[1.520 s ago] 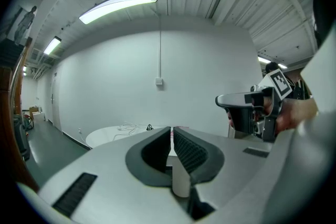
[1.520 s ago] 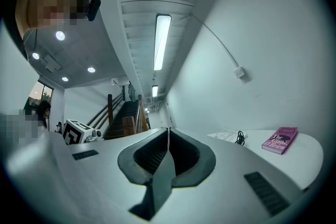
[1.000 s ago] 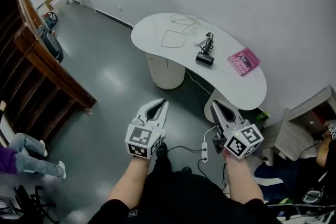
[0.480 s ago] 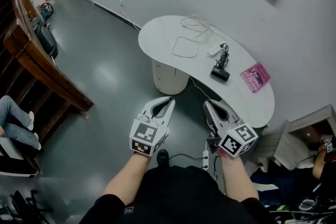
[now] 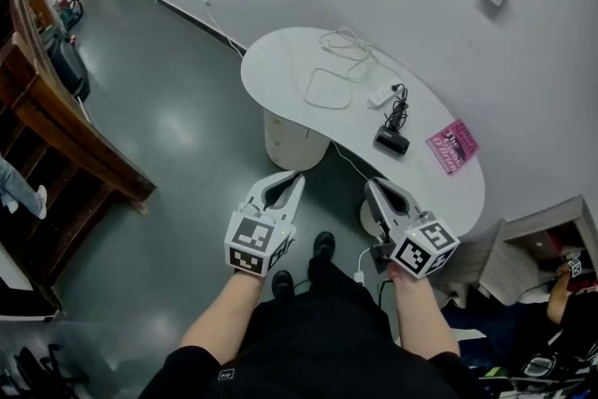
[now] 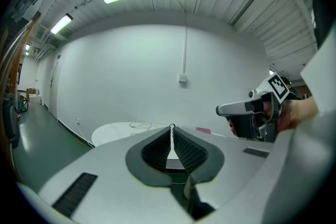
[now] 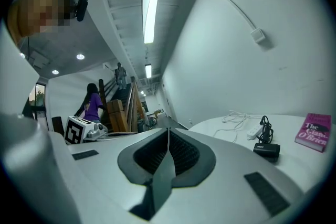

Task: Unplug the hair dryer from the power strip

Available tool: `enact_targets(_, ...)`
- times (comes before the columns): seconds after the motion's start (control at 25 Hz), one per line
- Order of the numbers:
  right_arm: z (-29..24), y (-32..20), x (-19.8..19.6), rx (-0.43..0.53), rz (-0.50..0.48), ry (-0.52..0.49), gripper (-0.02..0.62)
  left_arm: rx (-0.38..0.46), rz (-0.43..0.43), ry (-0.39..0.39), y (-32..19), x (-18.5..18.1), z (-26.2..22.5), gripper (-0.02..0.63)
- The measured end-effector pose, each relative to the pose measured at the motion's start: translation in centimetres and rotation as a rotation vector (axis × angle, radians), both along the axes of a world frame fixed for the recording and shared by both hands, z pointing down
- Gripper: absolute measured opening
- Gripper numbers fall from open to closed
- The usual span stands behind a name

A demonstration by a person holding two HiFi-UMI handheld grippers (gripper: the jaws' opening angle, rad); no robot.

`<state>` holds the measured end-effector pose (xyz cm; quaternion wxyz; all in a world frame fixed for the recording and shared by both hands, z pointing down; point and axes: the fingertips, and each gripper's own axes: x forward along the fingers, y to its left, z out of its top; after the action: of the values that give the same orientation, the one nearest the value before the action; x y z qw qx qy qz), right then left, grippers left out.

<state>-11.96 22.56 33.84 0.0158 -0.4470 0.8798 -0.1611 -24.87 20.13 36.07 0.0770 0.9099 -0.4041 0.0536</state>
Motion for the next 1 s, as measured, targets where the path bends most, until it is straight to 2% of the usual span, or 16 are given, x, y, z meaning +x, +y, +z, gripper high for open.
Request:
enact_targets(0.2, 0.7, -2.4, 0.8, -0.006, -0.008, -0.037, 0.035, -0.002, 0.026, -0.032, -2.2, 2.1, 0.6, 0.026)
enact_targets(0.4, 1.1, -6.6, 4.5, -0.009, 0.027, -0.08, 0.035, 0.022, 0.046, -0.07, -6.4, 5.1, -0.1, 0.026)
enact_targets(0.68, 1.1, -13.8, 10.2, -0.007, 0.054, -0.088, 0.035, 0.018, 0.073, -0.095, -13.5, 10.6, -0.3, 0.026)
enact_targets(1.0, 1.7, -21.1, 15.1, -0.032, 0.023, -0.093, 0.035, 0.013, 0.056, -0.127, -20.8, 15.7, -0.5, 0.026)
